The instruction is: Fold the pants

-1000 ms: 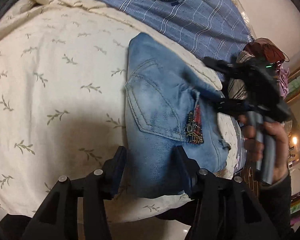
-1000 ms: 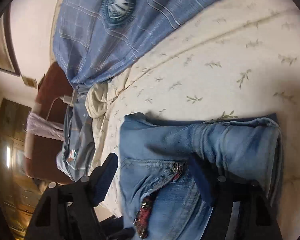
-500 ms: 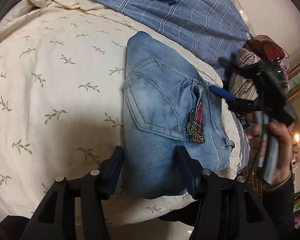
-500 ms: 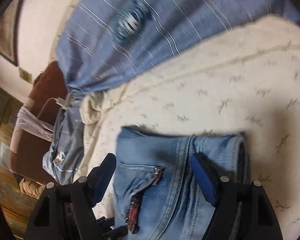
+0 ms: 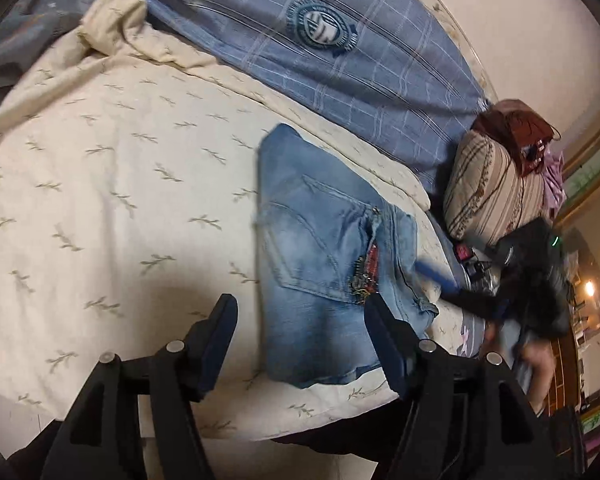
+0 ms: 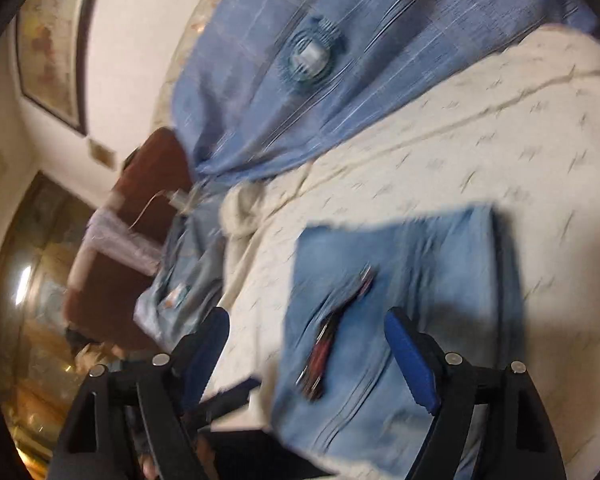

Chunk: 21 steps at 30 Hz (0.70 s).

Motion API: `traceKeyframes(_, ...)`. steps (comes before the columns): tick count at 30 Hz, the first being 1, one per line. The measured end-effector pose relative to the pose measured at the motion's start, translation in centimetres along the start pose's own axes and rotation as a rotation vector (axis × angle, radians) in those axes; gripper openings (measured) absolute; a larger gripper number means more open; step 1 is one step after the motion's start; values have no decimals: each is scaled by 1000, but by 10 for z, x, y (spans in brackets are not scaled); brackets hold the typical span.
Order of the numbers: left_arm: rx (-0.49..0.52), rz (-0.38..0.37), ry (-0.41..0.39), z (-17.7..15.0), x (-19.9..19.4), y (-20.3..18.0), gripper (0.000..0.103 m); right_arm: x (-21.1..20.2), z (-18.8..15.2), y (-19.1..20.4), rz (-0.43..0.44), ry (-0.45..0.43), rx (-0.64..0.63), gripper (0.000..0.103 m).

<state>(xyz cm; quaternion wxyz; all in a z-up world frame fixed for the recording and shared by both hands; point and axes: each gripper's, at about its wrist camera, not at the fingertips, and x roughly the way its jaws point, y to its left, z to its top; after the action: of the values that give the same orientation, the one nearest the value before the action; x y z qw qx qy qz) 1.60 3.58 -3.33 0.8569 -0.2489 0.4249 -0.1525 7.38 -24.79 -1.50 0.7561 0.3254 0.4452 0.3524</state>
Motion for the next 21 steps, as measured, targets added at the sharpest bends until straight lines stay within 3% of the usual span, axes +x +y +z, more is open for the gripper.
traceKeyframes(1, -8, -5, -3, 0, -3, 2, 67, 12, -8, -4, -17, 50, -7, 84)
traceKeyframes(3, -19, -18, -6, -1, -9, 7, 67, 33, -17, -19, -143, 121, -23, 84)
traceKeyframes(8, -12, -61, -4, -4, -21, 14, 67, 13, -16, 4, -107, 42, -44, 84)
traceKeyframes(11, -24, -105, 3, -7, -19, 21, 67, 4, -24, 25, -39, 30, -115, 84)
traceKeyframes(13, -42, -113, 22, -12, -12, 27, 67, 12, -34, 17, -70, 65, -136, 85)
traceKeyframes(15, -67, -110, 60, -14, -5, 31, 67, 28, -38, -10, -119, 114, -74, 85)
traceKeyframes(21, -12, -114, 61, -17, -4, 24, 67, 2, -28, 17, -26, 16, -108, 84)
